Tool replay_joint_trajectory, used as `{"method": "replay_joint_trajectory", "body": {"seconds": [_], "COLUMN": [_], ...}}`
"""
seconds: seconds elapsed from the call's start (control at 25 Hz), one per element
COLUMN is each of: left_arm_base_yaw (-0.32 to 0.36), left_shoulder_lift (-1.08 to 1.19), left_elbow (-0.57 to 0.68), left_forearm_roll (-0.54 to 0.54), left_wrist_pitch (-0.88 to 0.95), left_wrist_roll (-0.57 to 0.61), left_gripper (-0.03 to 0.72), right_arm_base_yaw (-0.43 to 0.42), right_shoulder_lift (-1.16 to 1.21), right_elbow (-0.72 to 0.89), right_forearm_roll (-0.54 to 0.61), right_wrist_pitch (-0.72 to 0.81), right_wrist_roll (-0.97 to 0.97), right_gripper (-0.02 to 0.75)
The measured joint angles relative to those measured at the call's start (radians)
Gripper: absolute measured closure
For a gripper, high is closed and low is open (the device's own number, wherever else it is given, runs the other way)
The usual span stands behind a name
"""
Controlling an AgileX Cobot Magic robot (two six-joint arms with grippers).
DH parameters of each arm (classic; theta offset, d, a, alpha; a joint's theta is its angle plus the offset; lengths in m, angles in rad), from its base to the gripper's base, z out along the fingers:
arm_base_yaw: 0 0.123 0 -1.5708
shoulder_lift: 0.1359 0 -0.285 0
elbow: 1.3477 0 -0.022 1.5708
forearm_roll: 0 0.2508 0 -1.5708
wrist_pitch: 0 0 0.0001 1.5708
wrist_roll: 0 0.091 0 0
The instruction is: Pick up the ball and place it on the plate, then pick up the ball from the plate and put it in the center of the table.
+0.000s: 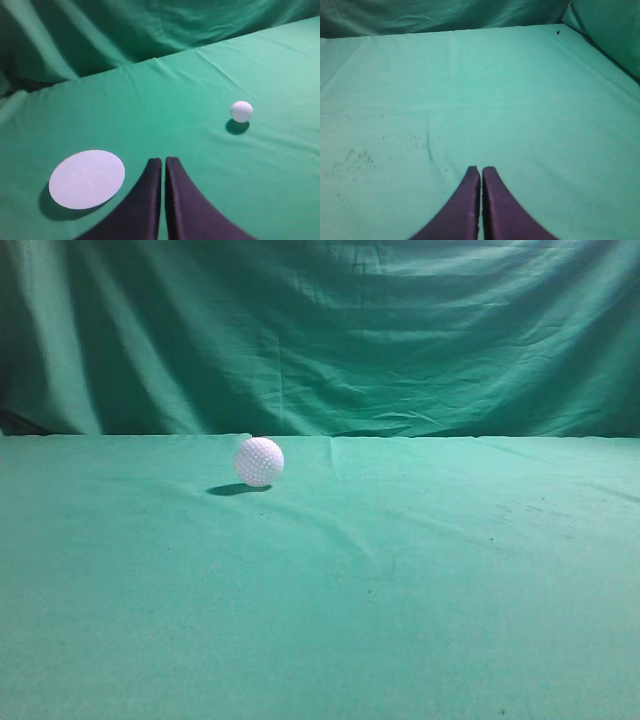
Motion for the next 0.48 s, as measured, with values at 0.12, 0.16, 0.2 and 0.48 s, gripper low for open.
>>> {"method": "replay_joint_trajectory", "body": {"seconds": [0.12,0.16,0.2,0.48], "left_arm_base_yaw": [0.000,0.000,0.000,0.000], "left_shoulder_lift": [-0.017,-0.019,-0.019,-0.019], "left_elbow": [0.027,0.053,0.080,0.252], "left_forearm_roll": [0.002,0.002,0.002,0.004], "left_wrist_pitch": [-0.039,-0.070,-0.094,-0.177], "left_wrist_roll": [0.002,-0.008,-0.025,-0.075], "left_gripper": [0.688,0.688,0.688,0.688], "right_arm_base_yaw": [0.000,0.000,0.000,0.000], "right_shoulder_lift": [0.000,0.000,0.000,0.000], "right_elbow": [0.000,0.000,0.000,0.000], "right_forearm_roll": [0.000,0.000,0.000,0.000], "right_wrist_pitch": [0.000,0.000,0.002,0.002], "right_wrist_roll": [0.000,0.000,0.000,0.000], "right_gripper": [0.738,0.738,0.738,0.738]}}
